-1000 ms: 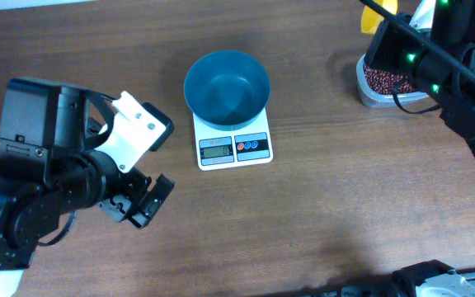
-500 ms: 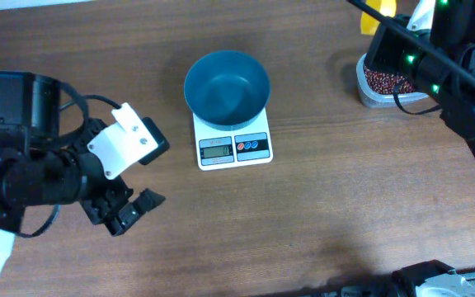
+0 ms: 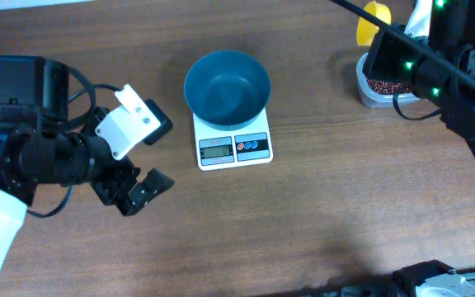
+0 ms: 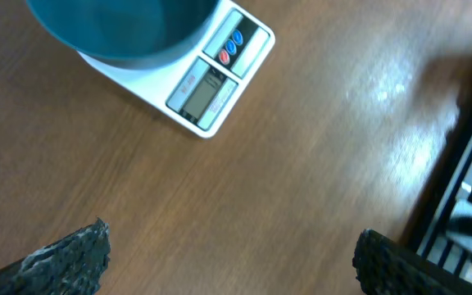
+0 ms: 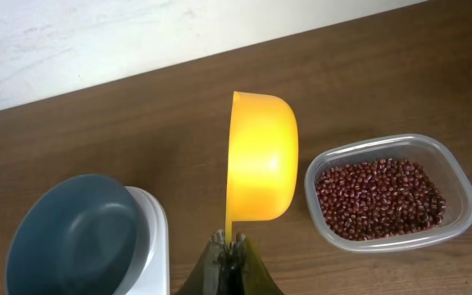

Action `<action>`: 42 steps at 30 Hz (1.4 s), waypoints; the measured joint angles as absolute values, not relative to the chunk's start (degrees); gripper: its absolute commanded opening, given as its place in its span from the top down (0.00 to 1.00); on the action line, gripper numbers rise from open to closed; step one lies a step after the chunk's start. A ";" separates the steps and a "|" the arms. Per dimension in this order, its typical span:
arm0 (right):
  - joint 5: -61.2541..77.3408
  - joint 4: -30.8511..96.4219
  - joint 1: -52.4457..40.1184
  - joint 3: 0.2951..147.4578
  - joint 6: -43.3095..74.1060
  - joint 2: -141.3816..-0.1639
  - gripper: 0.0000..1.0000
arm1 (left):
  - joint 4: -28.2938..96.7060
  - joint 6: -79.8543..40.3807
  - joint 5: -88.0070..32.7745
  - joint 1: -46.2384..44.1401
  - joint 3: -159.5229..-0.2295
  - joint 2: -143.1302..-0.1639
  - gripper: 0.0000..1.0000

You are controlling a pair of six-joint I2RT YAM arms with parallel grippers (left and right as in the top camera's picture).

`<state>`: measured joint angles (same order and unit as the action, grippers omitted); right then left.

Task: Scoop item into bowl and weigh 50g on scale
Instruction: 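Move the held scoop with the right gripper over the bean tub, then dip the scoop into the red beans and lift it out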

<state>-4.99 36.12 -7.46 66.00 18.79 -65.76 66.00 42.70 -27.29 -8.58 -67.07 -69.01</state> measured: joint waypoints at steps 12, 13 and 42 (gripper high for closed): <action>8.49 44.31 7.35 66.00 -0.47 -65.93 0.96 | 63.90 39.35 -27.92 -8.60 -67.07 -69.01 0.01; 9.02 44.97 8.62 66.06 -2.90 -66.26 0.96 | 63.92 39.35 -27.92 -8.60 -67.07 -69.01 0.01; -6.37 31.35 12.67 66.13 -17.19 -97.69 0.96 | 63.99 39.35 -28.12 -8.64 -67.07 -69.01 0.01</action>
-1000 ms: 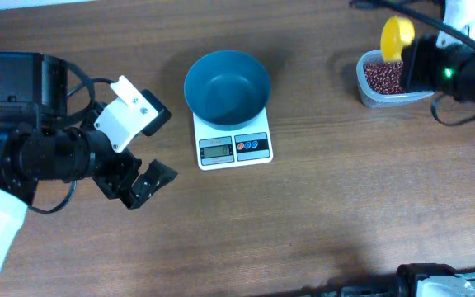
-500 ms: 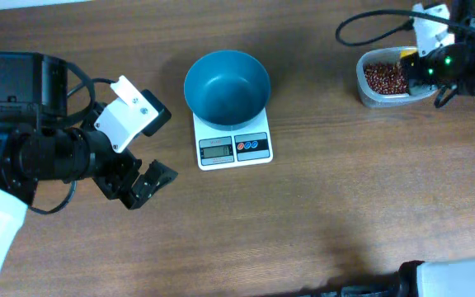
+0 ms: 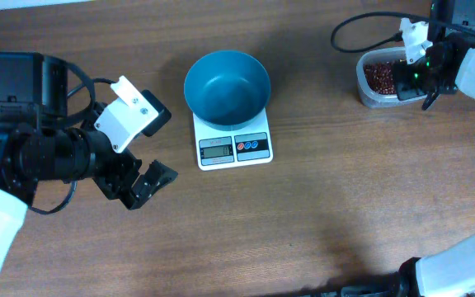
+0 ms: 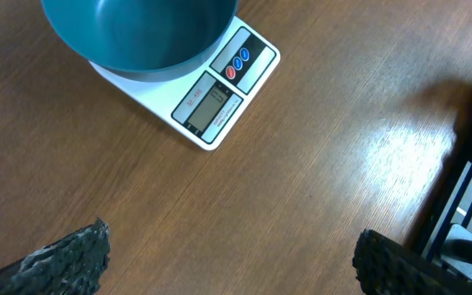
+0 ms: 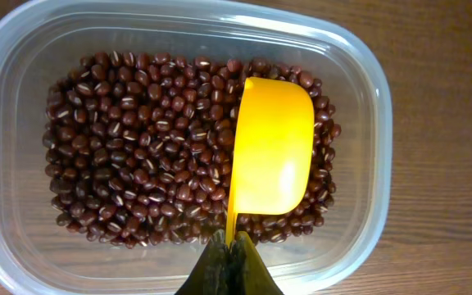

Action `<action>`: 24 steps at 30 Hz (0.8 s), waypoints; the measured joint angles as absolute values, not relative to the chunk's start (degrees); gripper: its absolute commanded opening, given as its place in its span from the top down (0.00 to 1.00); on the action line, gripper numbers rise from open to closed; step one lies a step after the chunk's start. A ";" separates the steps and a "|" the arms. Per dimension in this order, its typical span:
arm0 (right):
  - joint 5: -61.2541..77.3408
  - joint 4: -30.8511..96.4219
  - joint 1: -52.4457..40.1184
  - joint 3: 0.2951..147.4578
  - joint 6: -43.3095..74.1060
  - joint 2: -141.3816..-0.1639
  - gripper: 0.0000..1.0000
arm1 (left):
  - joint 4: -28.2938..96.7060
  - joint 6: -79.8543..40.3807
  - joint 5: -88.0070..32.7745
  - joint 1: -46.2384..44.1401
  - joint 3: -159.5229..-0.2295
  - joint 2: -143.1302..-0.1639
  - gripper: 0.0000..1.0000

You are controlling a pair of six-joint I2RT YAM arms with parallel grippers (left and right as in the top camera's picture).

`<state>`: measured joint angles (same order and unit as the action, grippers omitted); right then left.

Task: Scoop item into bowl and weigh 50g on scale
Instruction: 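Dip the scoop into the red beans and lift it out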

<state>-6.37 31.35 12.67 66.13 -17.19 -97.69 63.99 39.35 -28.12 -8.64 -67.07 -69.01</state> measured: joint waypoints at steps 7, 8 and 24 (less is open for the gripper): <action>-4.82 32.69 12.67 66.13 -11.53 -97.73 0.96 | 63.99 39.35 -28.12 -8.64 -67.07 -69.01 0.01; -4.60 33.15 12.67 66.15 -10.61 -97.73 0.96 | 63.99 39.35 -28.12 -8.64 -67.07 -69.01 0.01; 4.29 35.97 17.26 66.57 -2.31 -97.73 0.96 | 63.99 39.35 -28.12 -8.64 -67.07 -69.01 0.01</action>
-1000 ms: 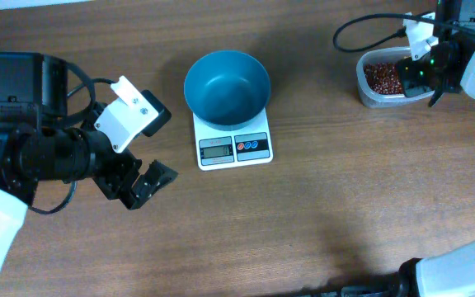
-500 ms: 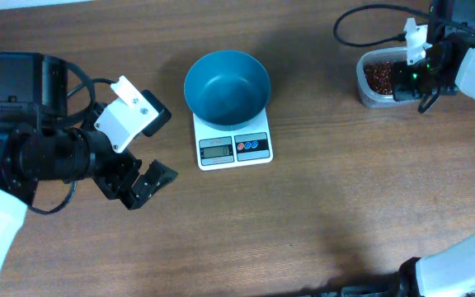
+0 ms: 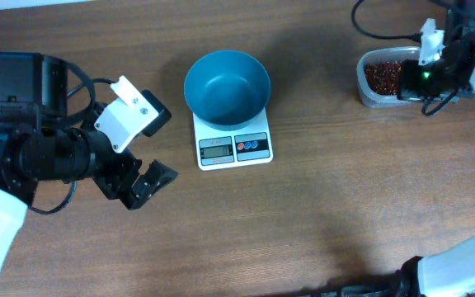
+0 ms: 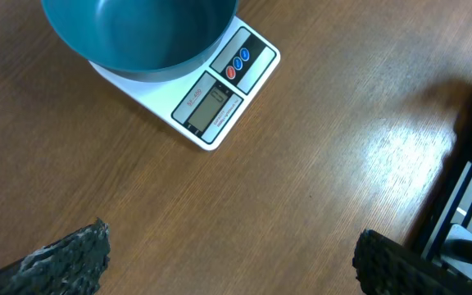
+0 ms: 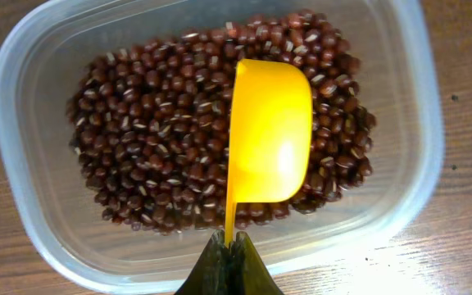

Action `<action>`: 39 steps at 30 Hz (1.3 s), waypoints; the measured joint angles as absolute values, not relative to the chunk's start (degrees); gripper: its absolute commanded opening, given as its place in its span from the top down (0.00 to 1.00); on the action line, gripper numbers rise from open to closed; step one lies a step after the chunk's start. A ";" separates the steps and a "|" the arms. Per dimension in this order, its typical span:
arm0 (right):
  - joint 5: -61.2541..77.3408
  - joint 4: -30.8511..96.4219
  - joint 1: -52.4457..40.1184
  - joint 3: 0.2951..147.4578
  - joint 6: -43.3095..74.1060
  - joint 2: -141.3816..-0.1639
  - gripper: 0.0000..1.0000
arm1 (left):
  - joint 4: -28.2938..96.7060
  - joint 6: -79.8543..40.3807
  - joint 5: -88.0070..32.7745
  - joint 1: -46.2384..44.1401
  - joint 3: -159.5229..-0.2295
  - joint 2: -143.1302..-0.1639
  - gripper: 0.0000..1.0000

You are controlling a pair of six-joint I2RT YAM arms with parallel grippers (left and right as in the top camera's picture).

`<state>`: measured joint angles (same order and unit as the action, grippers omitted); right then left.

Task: Scoop item into bowl and weigh 50g on scale
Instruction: 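Dip the scoop into the red beans and lift it out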

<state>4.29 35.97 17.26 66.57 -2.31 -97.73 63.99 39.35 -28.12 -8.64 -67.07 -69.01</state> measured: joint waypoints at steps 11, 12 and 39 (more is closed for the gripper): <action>7.01 39.24 19.94 67.46 1.32 -97.73 0.96 | 63.99 39.35 -28.12 -8.64 -67.07 -69.01 0.01; 7.01 39.44 19.94 67.53 1.34 -97.73 0.96 | 63.96 39.35 -28.12 -8.64 -67.07 -69.01 0.01; 35.29 45.08 33.69 70.30 3.22 -97.73 0.96 | 63.99 39.35 -28.12 -8.64 -67.07 -69.01 0.01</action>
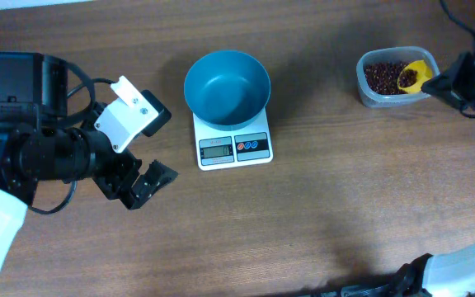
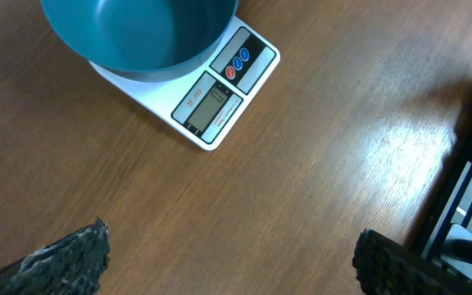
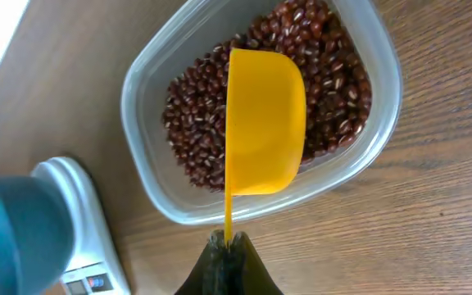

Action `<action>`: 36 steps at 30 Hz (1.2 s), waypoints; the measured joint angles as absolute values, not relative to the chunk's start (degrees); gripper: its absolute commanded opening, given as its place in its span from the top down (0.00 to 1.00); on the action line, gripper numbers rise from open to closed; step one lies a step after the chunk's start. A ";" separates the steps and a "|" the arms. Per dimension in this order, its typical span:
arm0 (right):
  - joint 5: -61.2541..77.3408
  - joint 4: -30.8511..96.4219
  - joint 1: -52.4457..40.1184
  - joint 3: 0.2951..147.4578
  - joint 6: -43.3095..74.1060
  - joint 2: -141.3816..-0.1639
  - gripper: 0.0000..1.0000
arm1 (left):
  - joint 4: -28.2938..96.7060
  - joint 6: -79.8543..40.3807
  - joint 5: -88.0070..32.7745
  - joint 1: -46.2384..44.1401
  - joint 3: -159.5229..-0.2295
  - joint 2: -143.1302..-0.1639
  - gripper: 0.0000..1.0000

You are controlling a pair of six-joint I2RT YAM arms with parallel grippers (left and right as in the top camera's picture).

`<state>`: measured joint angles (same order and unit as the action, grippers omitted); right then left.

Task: Scoop item into bowl and weigh 50g on scale
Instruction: 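Dip the scoop into the red beans and lift it out, then carry the filled yellow scoop left over the teal bowl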

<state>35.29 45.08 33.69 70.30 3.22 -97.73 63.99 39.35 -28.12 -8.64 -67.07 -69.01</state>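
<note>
A blue bowl sits on a white kitchen scale at the table's middle back; its inside looks bare. At the back right a clear tub of red beans holds a yellow scoop. My right gripper is shut on the scoop's thin handle, and the scoop shows its back over the beans in the tub. My left gripper stands open over bare wood left of the scale, its fingertips wide apart.
The scale and bowl lie at the top left of the left wrist view. A dark rack shows at that view's right edge. The left arm's black body fills the table's left side.
My right gripper has drawn back to the right and tilted, so the scoop now lies at the tub's right part, its back up. The left arm has not moved.
The right gripper first held the yellow scoop in the air between bowl and tub. Then the scoop was down among the beans in the tub, and it has stayed there at changing angles. The left gripper shifted slightly early on, then stayed open beside the scale.
</note>
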 measured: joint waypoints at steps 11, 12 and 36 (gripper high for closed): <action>46.19 48.90 40.84 70.30 3.07 -97.73 0.96 | 63.96 39.35 -28.12 -8.64 -67.07 -69.01 0.01; 46.83 49.32 40.84 70.30 2.87 -97.73 0.96 | 63.99 39.35 -28.12 -8.64 -67.07 -69.01 0.01; 68.51 49.28 35.64 70.30 1.28 -97.73 0.96 | 63.99 39.35 -28.12 -8.64 -67.07 -69.01 0.01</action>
<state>68.51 49.28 35.64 70.30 1.28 -97.73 63.99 39.35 -28.12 -8.64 -67.07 -69.01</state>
